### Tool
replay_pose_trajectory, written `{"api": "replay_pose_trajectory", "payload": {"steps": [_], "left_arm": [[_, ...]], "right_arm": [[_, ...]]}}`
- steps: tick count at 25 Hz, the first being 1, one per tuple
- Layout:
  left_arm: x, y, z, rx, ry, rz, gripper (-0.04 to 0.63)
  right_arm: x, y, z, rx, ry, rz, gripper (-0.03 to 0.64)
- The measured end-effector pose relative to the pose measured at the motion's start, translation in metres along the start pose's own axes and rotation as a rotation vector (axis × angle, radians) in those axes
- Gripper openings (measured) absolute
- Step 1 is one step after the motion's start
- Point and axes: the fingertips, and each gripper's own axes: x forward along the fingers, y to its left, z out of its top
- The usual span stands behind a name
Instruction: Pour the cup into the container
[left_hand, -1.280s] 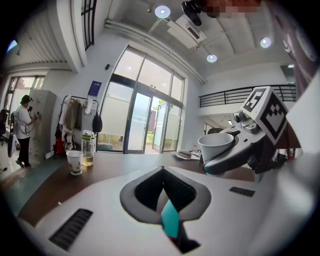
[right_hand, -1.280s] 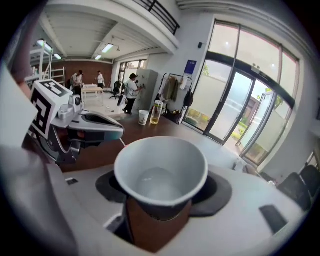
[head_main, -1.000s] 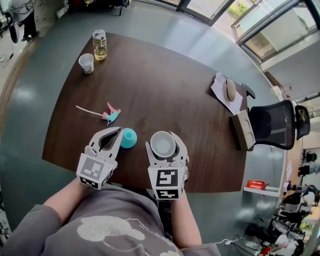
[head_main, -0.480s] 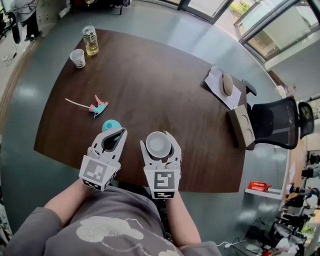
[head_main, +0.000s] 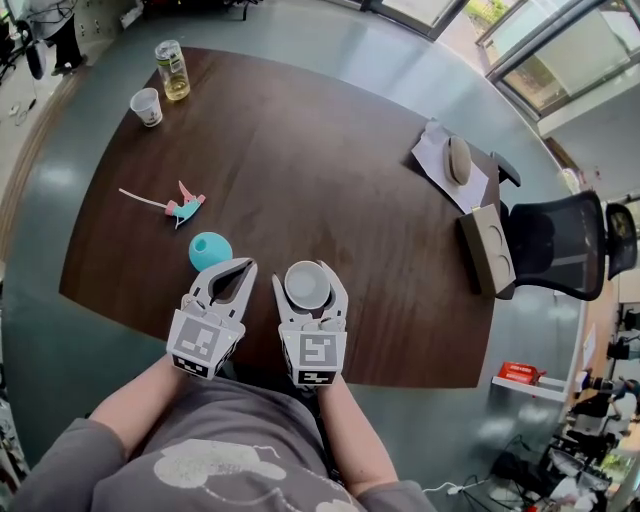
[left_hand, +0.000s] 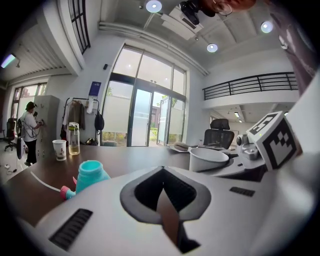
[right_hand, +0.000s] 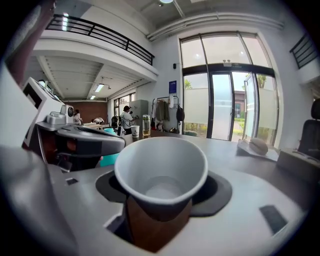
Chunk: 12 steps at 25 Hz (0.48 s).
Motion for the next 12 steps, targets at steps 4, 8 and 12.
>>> {"api": "replay_pose_trajectory", "payload": {"steps": [4, 8, 12], "left_arm": [[0.008, 0.004, -0.017, -0.017, 0.033, 0.015, 0.008], [0.013, 0.002, -0.029, -0.019, 0.060, 0.009, 0.008], [0.017, -0.001, -0.040, -0.027, 0.083, 0.006, 0.008]], "right_arm": [[0.009, -0.001, -0.010, 0.012, -0.005, 0.008, 0.296], [0.016, 0.000, -0.023, 0.005, 0.013, 0.018, 0.296], [0.023, 0.001, -0.036, 0.002, 0.048, 0.026, 0.296]]}}
